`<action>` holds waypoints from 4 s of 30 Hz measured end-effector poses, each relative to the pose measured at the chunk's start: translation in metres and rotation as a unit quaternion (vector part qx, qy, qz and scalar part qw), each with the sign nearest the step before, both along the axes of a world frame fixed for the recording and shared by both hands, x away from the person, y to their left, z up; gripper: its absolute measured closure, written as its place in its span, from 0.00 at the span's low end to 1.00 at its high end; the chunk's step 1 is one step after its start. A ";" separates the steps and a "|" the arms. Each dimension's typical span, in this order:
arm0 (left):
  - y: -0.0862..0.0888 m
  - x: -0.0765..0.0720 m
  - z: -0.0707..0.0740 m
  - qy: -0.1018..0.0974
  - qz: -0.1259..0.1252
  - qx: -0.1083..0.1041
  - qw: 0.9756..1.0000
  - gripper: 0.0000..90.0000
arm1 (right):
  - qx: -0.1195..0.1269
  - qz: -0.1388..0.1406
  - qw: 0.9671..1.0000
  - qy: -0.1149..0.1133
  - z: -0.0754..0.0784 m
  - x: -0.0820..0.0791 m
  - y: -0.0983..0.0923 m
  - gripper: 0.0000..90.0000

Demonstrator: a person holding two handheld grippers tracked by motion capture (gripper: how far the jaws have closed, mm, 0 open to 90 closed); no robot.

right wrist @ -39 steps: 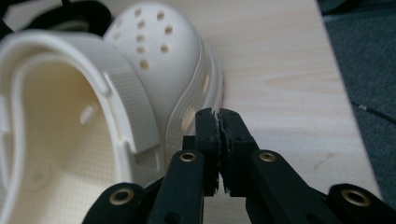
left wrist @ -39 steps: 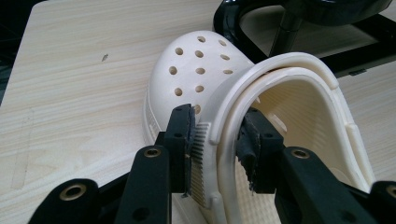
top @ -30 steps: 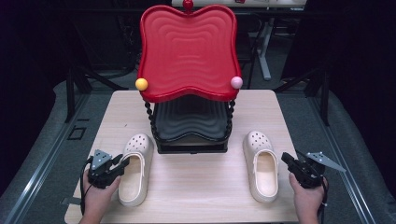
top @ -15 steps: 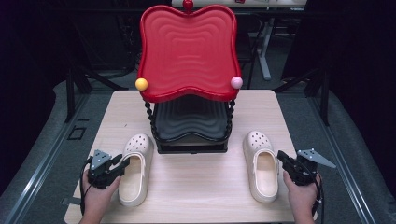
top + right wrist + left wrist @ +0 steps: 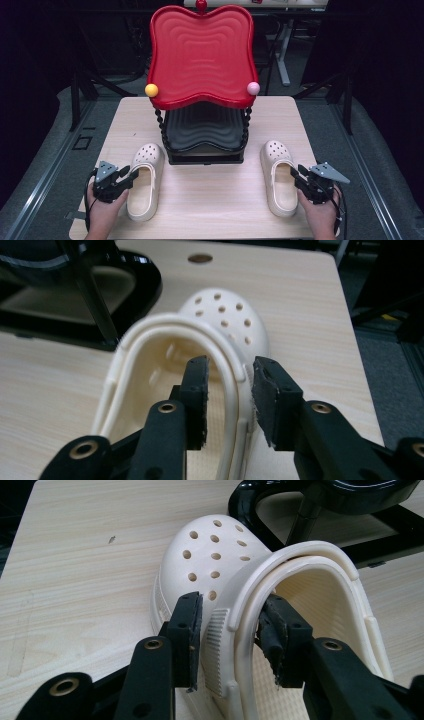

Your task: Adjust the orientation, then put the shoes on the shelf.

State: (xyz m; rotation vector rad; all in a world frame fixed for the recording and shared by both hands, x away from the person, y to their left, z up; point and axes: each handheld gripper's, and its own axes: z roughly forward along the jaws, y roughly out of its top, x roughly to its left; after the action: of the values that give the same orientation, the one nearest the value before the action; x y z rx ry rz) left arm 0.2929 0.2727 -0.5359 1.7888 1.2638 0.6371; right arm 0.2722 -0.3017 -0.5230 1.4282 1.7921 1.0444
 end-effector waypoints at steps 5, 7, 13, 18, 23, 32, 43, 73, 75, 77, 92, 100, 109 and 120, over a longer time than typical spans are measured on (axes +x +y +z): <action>0.002 0.001 -0.001 0.002 0.002 -0.013 1.000 0.66 | -0.028 -0.013 0.999 0.023 -0.006 0.007 0.002 0.74; 0.002 0.001 -0.001 0.004 0.002 -0.014 1.000 0.66 | -0.031 -0.015 0.999 0.031 -0.008 0.008 0.003 0.76; 0.002 0.000 -0.001 0.005 0.002 -0.018 1.000 0.65 | -0.042 -0.018 0.998 0.043 -0.008 0.011 0.004 0.82; 0.001 -0.001 -0.001 0.007 -0.001 -0.018 1.000 0.65 | -0.028 -0.006 0.998 0.048 -0.006 0.010 0.008 0.83; 0.002 -0.002 -0.001 0.005 0.003 -0.022 1.000 0.65 | -0.034 0.013 0.998 0.052 -0.005 0.006 0.018 0.83; 0.003 -0.007 -0.003 0.022 0.020 -0.020 0.999 0.69 | -0.026 0.020 0.998 0.044 -0.008 0.001 0.026 0.81; -0.001 -0.009 -0.005 0.020 0.027 -0.006 0.999 0.77 | -0.028 0.020 0.998 0.044 -0.008 0.000 0.026 0.79; -0.009 -0.001 -0.004 0.013 0.049 0.026 0.998 0.81 | -0.046 0.014 0.998 0.049 -0.006 0.006 0.032 0.82; -0.010 -0.001 -0.004 0.013 0.046 0.029 0.998 0.82 | -0.033 0.010 0.998 0.055 -0.005 0.006 0.031 0.82; -0.009 -0.001 -0.003 0.014 0.046 0.027 0.998 0.82 | -0.030 0.011 0.998 0.059 -0.005 0.006 0.031 0.82; 0.002 -0.011 0.010 -0.002 0.053 0.001 0.999 0.83 | -0.001 0.001 0.999 0.033 0.005 -0.007 0.038 0.84; 0.000 -0.026 0.028 -0.023 0.039 0.000 0.999 0.83 | 0.000 -0.007 1.000 0.014 0.018 -0.021 0.040 0.84; -0.001 -0.048 0.043 -0.042 0.030 0.008 0.999 0.83 | 0.001 -0.002 1.000 -0.012 0.041 -0.042 0.049 0.84; -0.004 -0.070 0.059 -0.056 0.029 -0.011 0.998 0.83 | 0.010 0.021 0.999 -0.041 0.064 -0.064 0.063 0.84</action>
State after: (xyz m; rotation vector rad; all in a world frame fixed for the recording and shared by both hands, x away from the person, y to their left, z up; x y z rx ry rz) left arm 0.2224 0.2684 -0.4773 1.6797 1.2460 0.7421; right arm 0.2078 -0.2389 -0.4588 1.3459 1.7645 1.1288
